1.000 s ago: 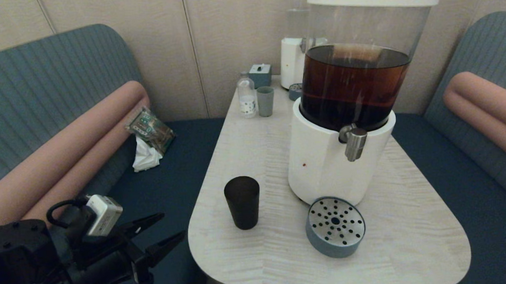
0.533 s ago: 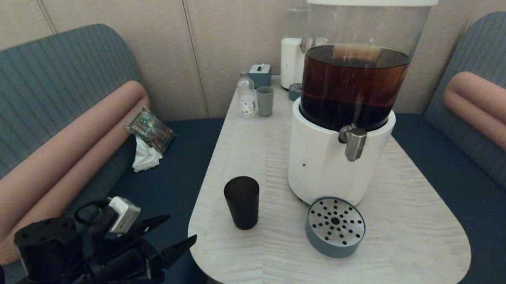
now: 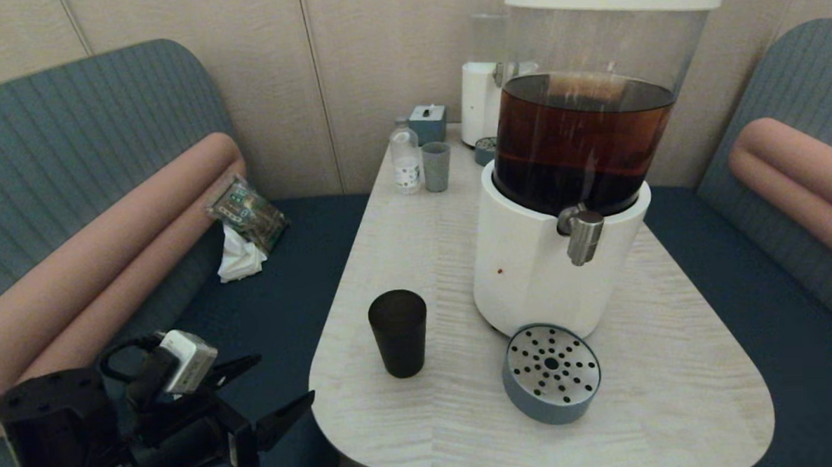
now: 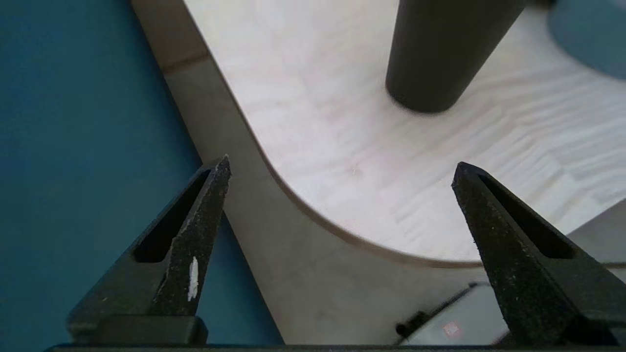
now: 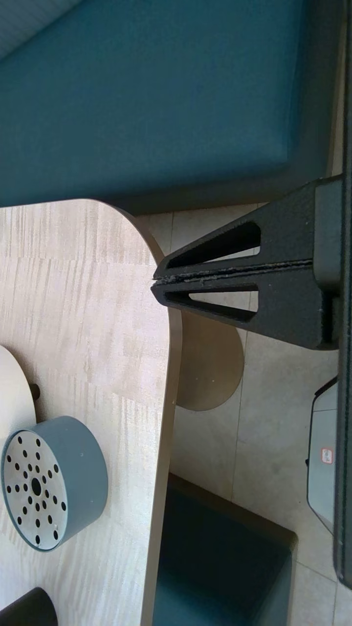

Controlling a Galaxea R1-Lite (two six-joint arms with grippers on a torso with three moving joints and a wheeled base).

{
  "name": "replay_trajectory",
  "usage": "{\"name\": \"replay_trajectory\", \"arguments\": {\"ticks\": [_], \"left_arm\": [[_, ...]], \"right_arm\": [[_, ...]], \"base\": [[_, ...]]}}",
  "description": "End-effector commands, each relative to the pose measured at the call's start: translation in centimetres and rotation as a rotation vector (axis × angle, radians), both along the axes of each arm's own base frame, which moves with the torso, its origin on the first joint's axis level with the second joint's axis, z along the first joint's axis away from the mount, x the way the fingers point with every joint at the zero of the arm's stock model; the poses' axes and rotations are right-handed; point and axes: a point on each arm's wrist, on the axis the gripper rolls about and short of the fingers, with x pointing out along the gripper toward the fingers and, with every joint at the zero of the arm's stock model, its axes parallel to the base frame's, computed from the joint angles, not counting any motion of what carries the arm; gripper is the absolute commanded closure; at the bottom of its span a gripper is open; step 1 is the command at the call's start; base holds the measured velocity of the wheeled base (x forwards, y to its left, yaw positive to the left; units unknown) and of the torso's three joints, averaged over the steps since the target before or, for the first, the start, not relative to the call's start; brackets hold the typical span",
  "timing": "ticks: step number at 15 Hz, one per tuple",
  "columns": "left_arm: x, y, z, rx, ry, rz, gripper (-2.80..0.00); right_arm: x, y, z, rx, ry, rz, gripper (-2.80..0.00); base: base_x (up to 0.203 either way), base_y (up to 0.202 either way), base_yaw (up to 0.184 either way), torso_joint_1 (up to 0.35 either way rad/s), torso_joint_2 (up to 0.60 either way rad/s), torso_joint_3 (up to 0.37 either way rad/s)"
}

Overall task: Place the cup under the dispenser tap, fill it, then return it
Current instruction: Pick up the cup

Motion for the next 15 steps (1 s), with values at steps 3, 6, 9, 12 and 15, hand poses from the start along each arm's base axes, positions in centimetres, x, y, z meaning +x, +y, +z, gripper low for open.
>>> {"name": "replay_trajectory", "arguments": {"ticks": [3,6,9,12,15], "left_arm": [[-0.4,0.0,0.7,0.02,-0.057,-0.032,-2.8],[-0.7,-0.1,1.3,-0.012,-0.075,-0.092,-2.8],[0.6,-1.0,1.0,-0.15,0.018,-0.19,-2.8],[2.8,-1.8,0.2,-0.188,0.057,-0.269,-2.8],[5.8,-2.5,-0.5,-0.192,0.041,-0.287,-2.8]], "right_arm": [[0.0,0.0,0.0,0.0,0.003,0.001,0.0],[0.0,0.0,0.0,0.0,0.003,0.001,0.0],[0.0,0.0,0.0,0.0,0.003,0.001,0.0],[0.0,0.0,0.0,0.0,0.003,0.001,0.0],[0.0,0.0,0.0,0.0,0.003,0.001,0.0]], "base": [[0.0,0.0,0.0,0.0,0.0,0.0],[0.0,0.0,0.0,0.0,0.0,0.0],[0.0,0.0,0.0,0.0,0.0,0.0],[0.0,0.0,0.0,0.0,0.0,0.0],[0.0,0.0,0.0,0.0,0.0,0.0]]}}
